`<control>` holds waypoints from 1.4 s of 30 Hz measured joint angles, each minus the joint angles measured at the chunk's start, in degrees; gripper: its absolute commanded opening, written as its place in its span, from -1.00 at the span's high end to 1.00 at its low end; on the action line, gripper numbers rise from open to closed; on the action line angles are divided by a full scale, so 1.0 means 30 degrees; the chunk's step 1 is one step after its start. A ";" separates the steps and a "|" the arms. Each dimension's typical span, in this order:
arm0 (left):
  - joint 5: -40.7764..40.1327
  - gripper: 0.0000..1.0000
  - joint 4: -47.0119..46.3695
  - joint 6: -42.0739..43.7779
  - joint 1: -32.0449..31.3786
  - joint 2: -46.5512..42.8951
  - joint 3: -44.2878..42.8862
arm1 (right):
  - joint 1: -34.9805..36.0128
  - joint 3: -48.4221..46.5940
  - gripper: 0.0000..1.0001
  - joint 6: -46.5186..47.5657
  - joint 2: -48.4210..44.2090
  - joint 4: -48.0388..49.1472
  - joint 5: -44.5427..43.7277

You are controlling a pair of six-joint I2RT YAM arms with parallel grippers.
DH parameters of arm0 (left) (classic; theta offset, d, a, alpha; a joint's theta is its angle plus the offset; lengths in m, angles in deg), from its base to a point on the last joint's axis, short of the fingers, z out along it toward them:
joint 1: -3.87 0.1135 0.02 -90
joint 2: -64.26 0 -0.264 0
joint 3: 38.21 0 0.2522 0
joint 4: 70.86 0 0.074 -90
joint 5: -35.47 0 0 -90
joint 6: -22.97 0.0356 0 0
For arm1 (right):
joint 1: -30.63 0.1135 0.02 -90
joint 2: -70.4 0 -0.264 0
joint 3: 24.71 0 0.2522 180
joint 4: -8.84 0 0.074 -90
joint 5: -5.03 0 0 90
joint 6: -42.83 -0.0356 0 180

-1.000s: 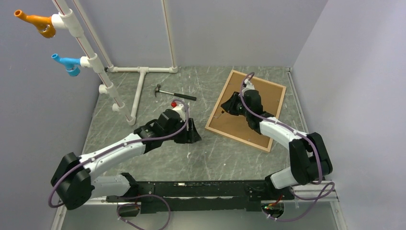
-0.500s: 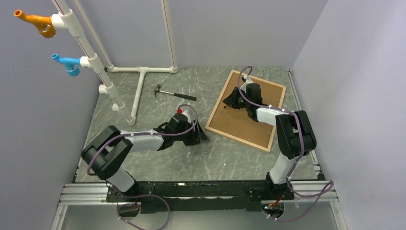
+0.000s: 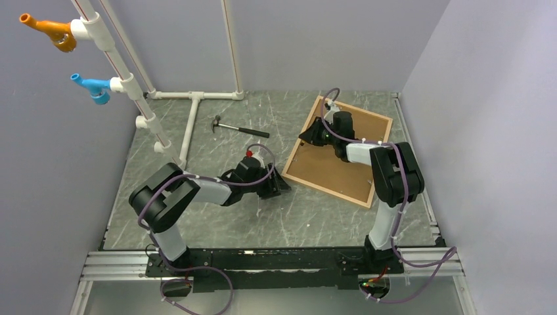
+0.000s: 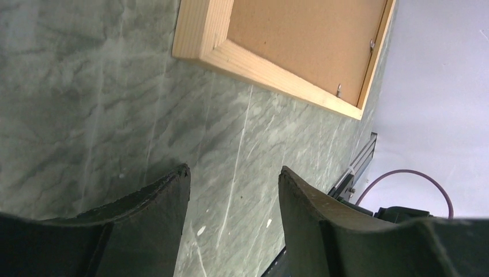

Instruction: Take the photo out of the frame

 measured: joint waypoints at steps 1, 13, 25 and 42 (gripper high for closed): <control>-0.0015 -0.21 -0.0007 -0.0007 0.0022 0.0138 -0.0153 | -0.0007 -0.0182 1.00 -0.0022 0.0255 0.0109 0.0146; -0.0408 -0.07 0.0517 0.0270 0.0430 0.1515 -0.1960 | -0.0102 -0.0619 1.00 -0.0401 0.1115 0.0423 0.0962; -0.0146 0.14 -0.0546 0.0189 0.1188 0.2601 -0.2339 | -0.0248 -0.0612 1.00 -0.0270 0.1421 0.0670 0.2368; -0.0146 0.17 -0.1763 -0.0488 0.1224 0.3315 -0.2455 | -0.0197 -0.0699 1.00 -0.0350 0.1421 -0.0831 0.3679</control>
